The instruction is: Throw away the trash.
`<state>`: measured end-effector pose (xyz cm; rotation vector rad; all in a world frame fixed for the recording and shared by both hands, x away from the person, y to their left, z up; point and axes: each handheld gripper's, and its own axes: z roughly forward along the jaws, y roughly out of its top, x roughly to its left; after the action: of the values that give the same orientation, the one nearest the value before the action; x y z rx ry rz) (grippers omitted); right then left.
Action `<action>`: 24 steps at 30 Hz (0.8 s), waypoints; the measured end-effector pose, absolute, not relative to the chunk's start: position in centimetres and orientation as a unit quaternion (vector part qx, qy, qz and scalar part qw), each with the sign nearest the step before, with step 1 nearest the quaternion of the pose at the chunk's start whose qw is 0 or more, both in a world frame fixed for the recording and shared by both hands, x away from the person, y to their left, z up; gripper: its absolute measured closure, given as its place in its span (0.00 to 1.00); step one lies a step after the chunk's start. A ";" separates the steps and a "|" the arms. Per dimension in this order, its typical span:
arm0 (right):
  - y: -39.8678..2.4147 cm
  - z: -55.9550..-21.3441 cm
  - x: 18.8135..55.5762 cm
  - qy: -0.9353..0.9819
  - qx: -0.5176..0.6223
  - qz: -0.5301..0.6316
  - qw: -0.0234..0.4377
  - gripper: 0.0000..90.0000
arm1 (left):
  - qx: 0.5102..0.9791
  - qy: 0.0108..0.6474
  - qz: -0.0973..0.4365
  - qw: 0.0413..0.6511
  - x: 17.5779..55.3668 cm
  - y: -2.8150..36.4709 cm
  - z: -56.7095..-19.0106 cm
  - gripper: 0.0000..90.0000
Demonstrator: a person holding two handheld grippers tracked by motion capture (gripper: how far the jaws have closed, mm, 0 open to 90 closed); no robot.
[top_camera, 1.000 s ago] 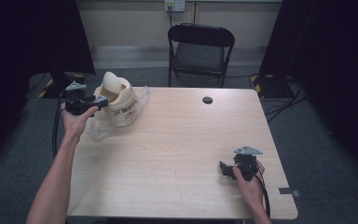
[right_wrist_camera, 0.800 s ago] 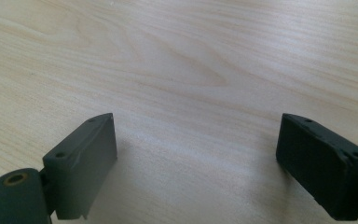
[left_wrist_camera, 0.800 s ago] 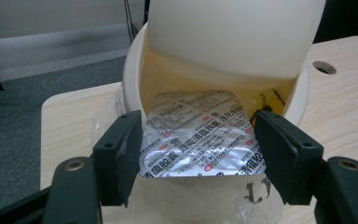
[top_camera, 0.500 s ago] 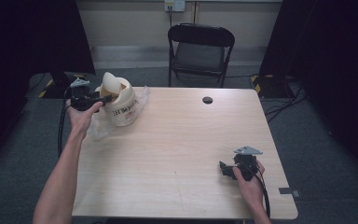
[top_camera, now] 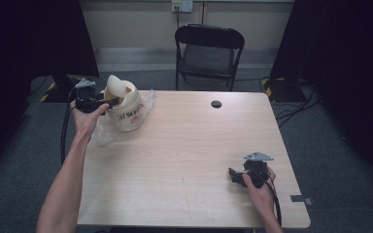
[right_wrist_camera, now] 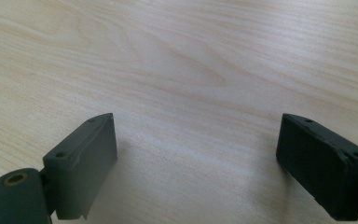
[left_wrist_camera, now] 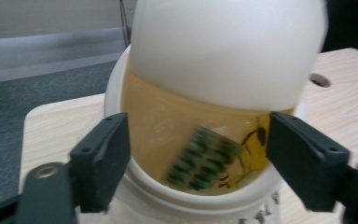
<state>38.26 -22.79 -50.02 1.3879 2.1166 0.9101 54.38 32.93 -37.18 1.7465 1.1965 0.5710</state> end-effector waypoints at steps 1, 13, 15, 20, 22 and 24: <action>-22.8 -50.0 38.3 0.767 0.503 0.330 0.224 0.13 | 0.708 0.483 0.234 0.458 54.2 32.9 -37.0 0.21; -22.8 -50.0 38.3 0.767 0.503 0.330 0.224 0.13 | 0.701 0.476 0.212 0.487 50.2 32.9 -36.4 0.18; -22.8 -50.0 38.3 0.767 0.503 0.330 0.224 0.13 | 0.707 0.466 0.202 0.492 49.5 33.0 -36.7 0.18; -22.8 -50.0 38.3 0.767 0.503 0.330 0.224 0.13 | 0.725 0.449 0.201 0.483 48.1 32.7 -36.3 0.18; -22.8 -50.0 38.3 0.767 0.503 0.330 0.224 0.12 | 0.732 0.445 0.196 0.478 47.5 32.4 -36.0 0.18; -22.8 -50.0 38.3 0.767 0.503 0.330 0.224 0.12 | 0.726 0.449 0.199 0.482 46.6 31.8 -36.1 0.18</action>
<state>38.27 -22.79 -50.02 1.3866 2.1168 0.9095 46.58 31.84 -36.14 1.7689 1.0941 0.4862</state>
